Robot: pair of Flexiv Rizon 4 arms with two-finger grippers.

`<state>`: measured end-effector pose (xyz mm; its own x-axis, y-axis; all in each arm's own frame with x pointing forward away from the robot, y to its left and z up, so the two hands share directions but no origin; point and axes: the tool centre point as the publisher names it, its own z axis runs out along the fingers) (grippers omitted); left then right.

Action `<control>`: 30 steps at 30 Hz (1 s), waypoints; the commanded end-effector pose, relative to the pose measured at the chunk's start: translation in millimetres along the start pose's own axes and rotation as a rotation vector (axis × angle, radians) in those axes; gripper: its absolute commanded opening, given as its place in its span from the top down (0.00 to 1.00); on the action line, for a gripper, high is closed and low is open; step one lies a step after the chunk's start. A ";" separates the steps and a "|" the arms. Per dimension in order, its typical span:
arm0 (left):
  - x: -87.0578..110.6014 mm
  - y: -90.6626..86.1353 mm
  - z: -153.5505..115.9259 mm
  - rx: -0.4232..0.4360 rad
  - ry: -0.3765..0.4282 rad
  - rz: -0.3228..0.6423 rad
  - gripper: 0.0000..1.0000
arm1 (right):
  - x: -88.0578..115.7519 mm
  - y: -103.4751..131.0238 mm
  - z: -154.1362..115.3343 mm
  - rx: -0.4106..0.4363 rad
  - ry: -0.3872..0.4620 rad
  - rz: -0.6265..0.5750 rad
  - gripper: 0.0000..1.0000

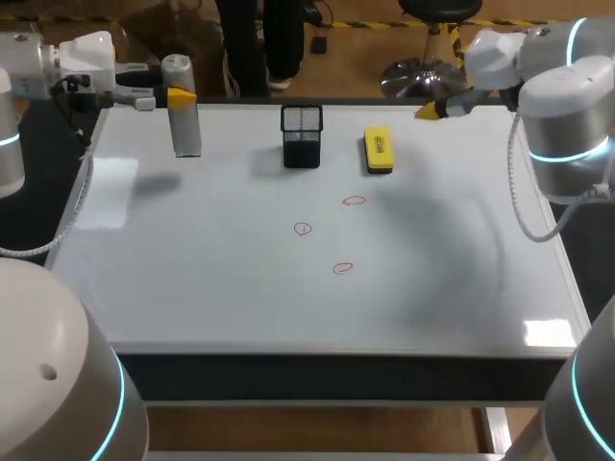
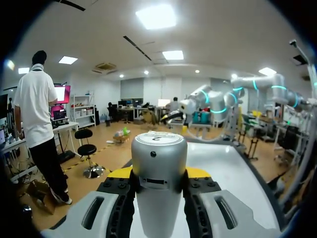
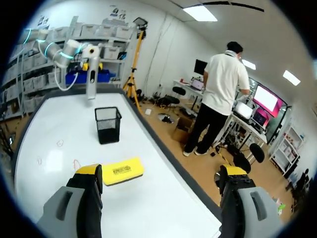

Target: Pick up the inspection probe, press it on each red-marked spot on the whiteboard one by one, put down the probe, pick up the eraser, and wipe off all the red marks.

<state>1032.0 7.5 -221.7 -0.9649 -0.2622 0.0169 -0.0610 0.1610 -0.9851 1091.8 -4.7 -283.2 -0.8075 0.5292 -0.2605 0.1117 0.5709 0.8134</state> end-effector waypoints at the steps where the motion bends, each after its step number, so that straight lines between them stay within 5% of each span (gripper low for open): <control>1: -0.3 -0.9 -0.5 0.001 0.001 0.000 1.00 | 0.1 -5.5 2.8 0.687 0.488 -0.317 0.00; 14: -0.3 -0.9 -0.5 0.001 0.001 0.000 1.00 | 16.5 -35.6 30.5 0.996 0.739 -0.723 0.00; 24: -0.3 -0.9 -0.5 0.001 0.001 0.000 1.00 | 21.8 -43.2 37.0 0.987 0.805 -0.917 0.00; 30: -0.3 -0.9 -0.5 0.001 0.001 0.000 1.00 | 15.9 -43.3 29.6 0.986 0.756 -0.833 0.00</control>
<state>1032.0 7.5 -221.8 -0.9648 -0.2624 0.0169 -0.0610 0.1609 -0.9851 1091.8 -4.4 -347.5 -0.9418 -0.1755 -0.2868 -0.2560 0.9272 0.2734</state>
